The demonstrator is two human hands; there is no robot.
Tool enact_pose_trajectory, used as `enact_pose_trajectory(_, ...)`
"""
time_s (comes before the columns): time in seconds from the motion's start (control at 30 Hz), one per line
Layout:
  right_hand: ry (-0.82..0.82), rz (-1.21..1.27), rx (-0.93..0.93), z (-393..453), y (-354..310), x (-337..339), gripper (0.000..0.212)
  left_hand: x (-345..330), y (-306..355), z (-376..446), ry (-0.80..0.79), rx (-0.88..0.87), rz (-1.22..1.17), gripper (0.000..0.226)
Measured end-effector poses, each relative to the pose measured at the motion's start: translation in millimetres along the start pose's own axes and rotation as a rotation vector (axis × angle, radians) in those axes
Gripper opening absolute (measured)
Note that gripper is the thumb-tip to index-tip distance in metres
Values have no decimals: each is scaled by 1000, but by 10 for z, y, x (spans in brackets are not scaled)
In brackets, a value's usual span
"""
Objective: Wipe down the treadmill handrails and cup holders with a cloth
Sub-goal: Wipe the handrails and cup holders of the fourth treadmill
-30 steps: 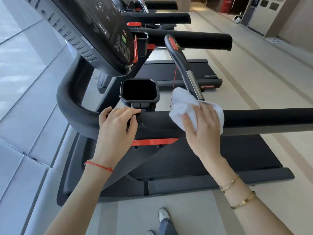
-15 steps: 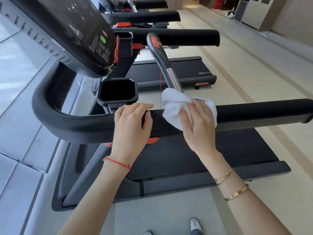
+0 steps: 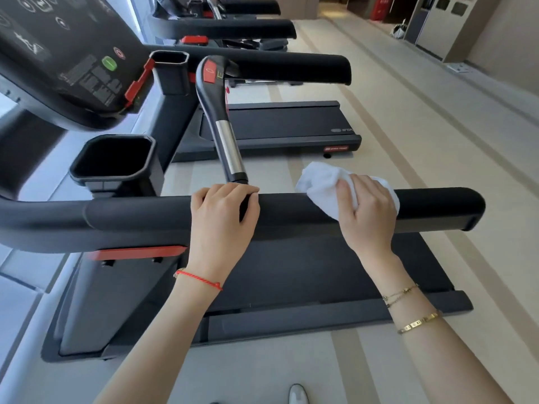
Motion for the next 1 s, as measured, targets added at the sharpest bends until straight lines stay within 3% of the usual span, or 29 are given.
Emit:
enact_pose_trajectory(0.17,1,8,-36,30,60,26,37,-180,251,-15,41,5,36,20)
enact_pose_trajectory(0.33,-65,99,139,-245,-291,-81,41,-307,443,-16,52,-9,67,21)
enact_pose_trajectory(0.47,-27,87,194,-174,-5,49,41,-369,487,-12,43,17,117,24)
enact_pose_trajectory(0.77,65,-10,40,116,1128,446,39,-644,847,-10,8,12,132,25)
enact_pose_trajectory(0.9,98,-33,-70,98,1124,462,38,-717,913,-26,17,1,176,28)
enact_pose_trajectory(1.0,50,40,-41,-19,736,287,39,-726,921,-36,24,-18,213,31)
Point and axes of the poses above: each hand's wrist, its own z-axis towards the middle knuckle, its own x-axis out of the back of the hand, y = z × x, the point moved 9 cm from there along z, towards the middle knuckle, and after that the axes turned 5 degrees about y, right-handed, at the moved point
